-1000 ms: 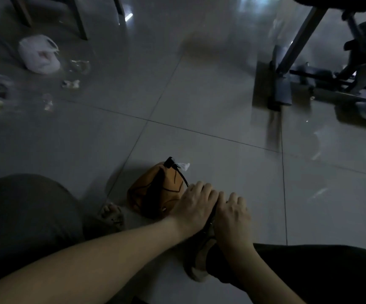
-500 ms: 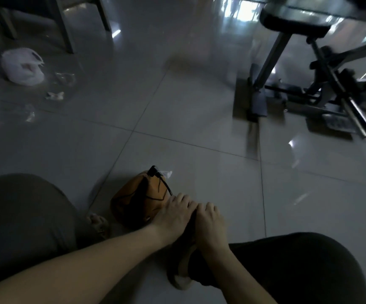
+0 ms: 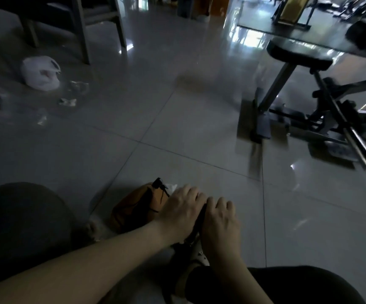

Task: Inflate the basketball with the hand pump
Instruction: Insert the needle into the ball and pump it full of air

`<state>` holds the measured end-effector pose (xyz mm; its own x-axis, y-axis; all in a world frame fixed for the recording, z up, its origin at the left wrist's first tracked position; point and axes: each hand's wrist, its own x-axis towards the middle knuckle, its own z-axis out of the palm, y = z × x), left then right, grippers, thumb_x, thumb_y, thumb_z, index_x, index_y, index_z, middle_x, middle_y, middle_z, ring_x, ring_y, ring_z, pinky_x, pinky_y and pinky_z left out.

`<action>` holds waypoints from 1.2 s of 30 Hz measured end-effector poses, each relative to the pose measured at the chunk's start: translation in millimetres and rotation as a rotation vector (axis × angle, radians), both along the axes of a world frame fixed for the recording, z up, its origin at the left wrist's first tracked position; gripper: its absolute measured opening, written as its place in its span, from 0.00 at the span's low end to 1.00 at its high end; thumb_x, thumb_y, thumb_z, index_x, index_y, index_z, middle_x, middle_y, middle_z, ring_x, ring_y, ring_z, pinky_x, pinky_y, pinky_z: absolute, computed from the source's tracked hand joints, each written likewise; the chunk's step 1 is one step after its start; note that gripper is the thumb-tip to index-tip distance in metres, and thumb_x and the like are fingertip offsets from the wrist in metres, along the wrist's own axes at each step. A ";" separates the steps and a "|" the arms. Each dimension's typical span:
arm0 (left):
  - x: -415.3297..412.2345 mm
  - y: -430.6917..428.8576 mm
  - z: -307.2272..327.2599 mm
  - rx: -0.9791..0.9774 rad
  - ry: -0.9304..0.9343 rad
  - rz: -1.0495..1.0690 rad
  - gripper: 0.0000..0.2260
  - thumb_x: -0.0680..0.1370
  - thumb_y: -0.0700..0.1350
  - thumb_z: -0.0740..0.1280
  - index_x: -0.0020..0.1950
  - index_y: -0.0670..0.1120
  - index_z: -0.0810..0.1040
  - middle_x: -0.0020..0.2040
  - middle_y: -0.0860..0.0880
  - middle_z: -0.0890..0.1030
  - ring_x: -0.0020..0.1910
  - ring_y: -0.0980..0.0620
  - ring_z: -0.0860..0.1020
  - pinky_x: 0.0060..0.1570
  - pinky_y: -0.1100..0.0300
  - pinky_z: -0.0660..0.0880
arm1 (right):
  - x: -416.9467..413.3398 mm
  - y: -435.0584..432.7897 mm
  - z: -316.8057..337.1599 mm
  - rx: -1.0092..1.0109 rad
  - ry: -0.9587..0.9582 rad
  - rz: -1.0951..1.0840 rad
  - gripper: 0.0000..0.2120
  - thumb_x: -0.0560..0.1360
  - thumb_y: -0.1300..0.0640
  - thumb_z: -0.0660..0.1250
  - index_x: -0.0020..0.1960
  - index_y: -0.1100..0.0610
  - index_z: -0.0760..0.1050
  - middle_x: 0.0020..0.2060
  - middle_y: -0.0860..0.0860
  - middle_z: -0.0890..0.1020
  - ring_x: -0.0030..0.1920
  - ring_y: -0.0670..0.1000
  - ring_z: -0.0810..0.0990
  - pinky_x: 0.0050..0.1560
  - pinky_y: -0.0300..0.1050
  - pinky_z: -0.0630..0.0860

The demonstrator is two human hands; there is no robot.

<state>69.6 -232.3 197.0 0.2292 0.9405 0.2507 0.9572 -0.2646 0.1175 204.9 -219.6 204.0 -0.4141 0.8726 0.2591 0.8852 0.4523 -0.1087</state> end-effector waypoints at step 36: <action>-3.9 -13.9 11.7 0.052 -0.175 -0.050 0.13 0.75 0.46 0.52 0.49 0.44 0.74 0.45 0.44 0.75 0.43 0.46 0.70 0.40 0.54 0.66 | 4.2 -10.4 -2.8 0.020 0.132 -0.056 0.08 0.69 0.63 0.69 0.44 0.57 0.71 0.41 0.54 0.73 0.40 0.54 0.69 0.34 0.47 0.66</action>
<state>65.7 -246.3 208.7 0.2237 0.9141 0.3382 0.9091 -0.3208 0.2657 209.1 -230.0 201.2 -0.3259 0.8876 0.3254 0.8877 0.4057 -0.2175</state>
